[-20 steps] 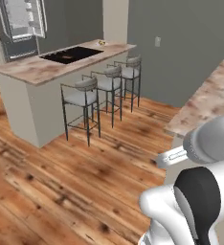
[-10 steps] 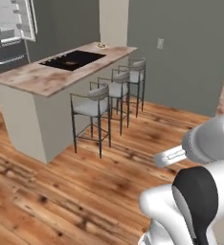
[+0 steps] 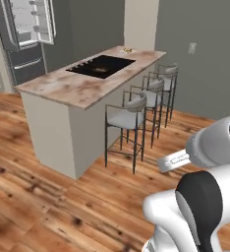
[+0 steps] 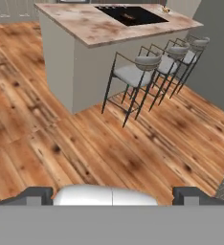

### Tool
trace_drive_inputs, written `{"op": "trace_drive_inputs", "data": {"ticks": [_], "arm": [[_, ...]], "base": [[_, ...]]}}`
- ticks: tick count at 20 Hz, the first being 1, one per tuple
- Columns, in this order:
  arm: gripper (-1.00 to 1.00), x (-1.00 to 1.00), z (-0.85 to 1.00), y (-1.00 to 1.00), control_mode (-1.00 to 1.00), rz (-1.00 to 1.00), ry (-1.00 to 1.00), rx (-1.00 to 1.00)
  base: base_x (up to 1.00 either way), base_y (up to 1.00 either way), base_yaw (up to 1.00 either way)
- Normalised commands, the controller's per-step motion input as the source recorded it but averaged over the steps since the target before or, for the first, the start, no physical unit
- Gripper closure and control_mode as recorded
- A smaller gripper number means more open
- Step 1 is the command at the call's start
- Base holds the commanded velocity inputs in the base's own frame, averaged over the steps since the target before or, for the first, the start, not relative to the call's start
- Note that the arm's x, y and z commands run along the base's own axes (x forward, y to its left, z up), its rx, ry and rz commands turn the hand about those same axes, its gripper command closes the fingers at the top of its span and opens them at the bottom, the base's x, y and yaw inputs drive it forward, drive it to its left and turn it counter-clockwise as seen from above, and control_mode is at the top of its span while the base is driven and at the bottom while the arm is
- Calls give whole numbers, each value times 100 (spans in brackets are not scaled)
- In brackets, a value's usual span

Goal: Place the cold items (pear and sweet potato) from the fridge in one tupperware on the dining counter. Place the warm items (kebab skewer and hot dog) in the stove area in another tupperware.

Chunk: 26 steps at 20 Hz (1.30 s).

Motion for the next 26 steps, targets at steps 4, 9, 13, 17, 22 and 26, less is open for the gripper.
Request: {"op": "trace_drive_inputs", "data": {"ticks": [4, 9, 13, 17, 22, 26], "arm": [[-100, 0, 0, 0, 100, 0, 0, 0], [-100, 0, 0, 0, 100, 0, 0, 0], [-100, 0, 0, 0, 100, 0, 0, 0], [-100, 0, 0, 0, 100, 0, 0, 0], [-100, 0, 0, 0, 100, 0, 0, 0], [-100, 0, 0, 0, 100, 0, 0, 0]], "base": [[60, 100, 18], [90, 88, 7], [93, 95, -13], [91, 95, -42], [82, 99, -49], [60, 100, -33]]}}
